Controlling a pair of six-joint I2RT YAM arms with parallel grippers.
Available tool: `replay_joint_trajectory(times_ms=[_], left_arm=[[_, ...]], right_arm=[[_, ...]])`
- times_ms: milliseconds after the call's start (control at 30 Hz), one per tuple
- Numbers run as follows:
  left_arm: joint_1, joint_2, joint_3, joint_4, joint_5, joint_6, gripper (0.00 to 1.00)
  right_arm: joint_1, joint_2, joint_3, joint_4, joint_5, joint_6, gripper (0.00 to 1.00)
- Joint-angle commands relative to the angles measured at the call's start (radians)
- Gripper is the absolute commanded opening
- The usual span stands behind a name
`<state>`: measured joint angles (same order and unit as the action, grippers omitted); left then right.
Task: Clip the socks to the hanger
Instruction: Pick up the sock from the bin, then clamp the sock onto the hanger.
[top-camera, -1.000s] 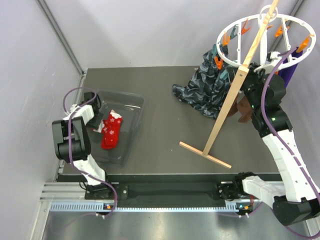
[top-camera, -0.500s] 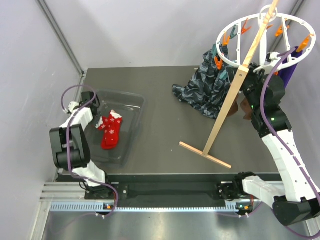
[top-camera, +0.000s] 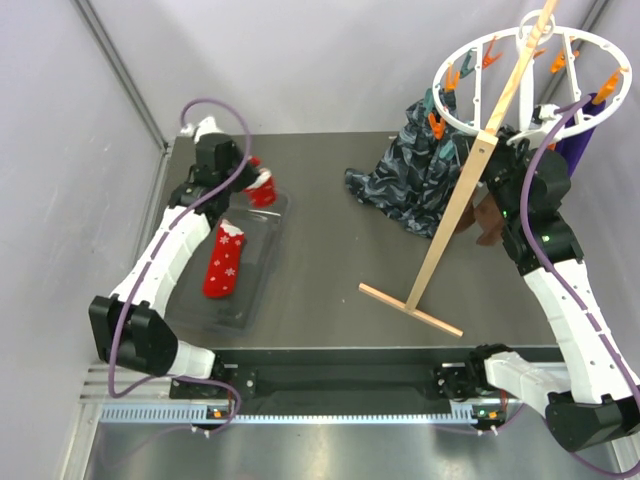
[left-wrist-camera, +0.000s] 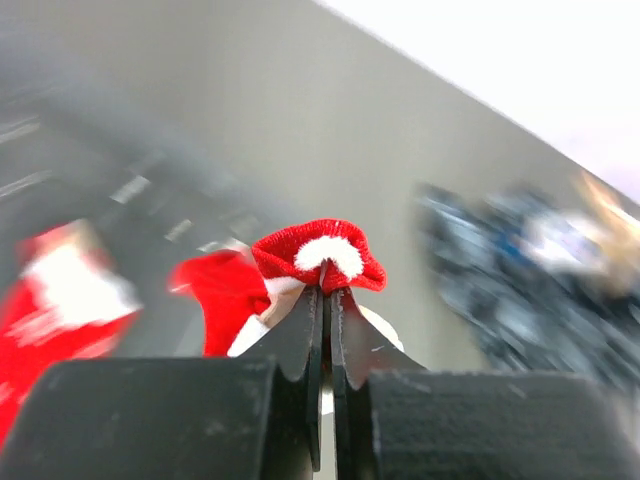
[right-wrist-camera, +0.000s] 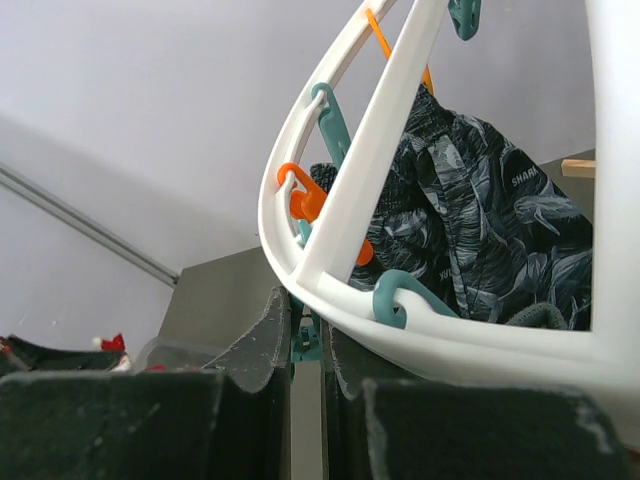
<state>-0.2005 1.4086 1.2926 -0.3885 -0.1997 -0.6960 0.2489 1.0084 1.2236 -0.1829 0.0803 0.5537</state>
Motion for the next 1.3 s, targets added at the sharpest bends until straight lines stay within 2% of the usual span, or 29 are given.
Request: replay_joint_trajectory(times_ms=[0, 33, 233, 267, 367, 567, 733, 900, 1133, 1267], left_arm=[[-0.097, -0.004, 0.086, 0.172, 0.268, 0.174, 0.0], [-0.123, 0.019, 0.117, 0.197, 0.348, 0.229, 0.0], [-0.359, 0.113, 0.232, 0.278, 0.396, 0.412, 0.0], [-0.393, 0.125, 0.243, 0.292, 0.44, 0.42, 0.0], [-0.428, 0.188, 0.3, 0.332, 0.564, 0.409, 0.0], [-0.546, 0.276, 0.364, 0.379, 0.582, 0.493, 0.0], [-0.573, 0.319, 0.378, 0.482, 0.644, 0.475, 0.0], [-0.605, 0.334, 0.389, 0.54, 0.64, 0.516, 0.0], [-0.623, 0.398, 0.48, 0.479, 0.646, 0.51, 0.0], [-0.652, 0.45, 0.583, 0.396, 0.571, 0.543, 0.0]], right_arm=[[0.013, -0.004, 0.007, -0.043, -0.062, -0.005, 0.0], [0.013, -0.002, 0.005, -0.041, -0.063, -0.003, 0.0], [0.013, 0.001, 0.007, -0.044, -0.076, 0.003, 0.0], [0.013, 0.001, 0.007, -0.046, -0.074, 0.003, 0.0], [0.015, 0.004, 0.004, -0.046, -0.076, 0.006, 0.0], [0.013, 0.007, 0.001, -0.038, -0.117, 0.015, 0.0], [0.013, 0.002, 0.004, -0.039, -0.122, 0.02, 0.0], [0.013, -0.001, -0.003, -0.038, -0.125, 0.025, 0.0], [0.013, -0.011, -0.003, -0.038, -0.129, 0.025, 0.0], [0.015, -0.016, -0.006, -0.038, -0.131, 0.02, 0.0]])
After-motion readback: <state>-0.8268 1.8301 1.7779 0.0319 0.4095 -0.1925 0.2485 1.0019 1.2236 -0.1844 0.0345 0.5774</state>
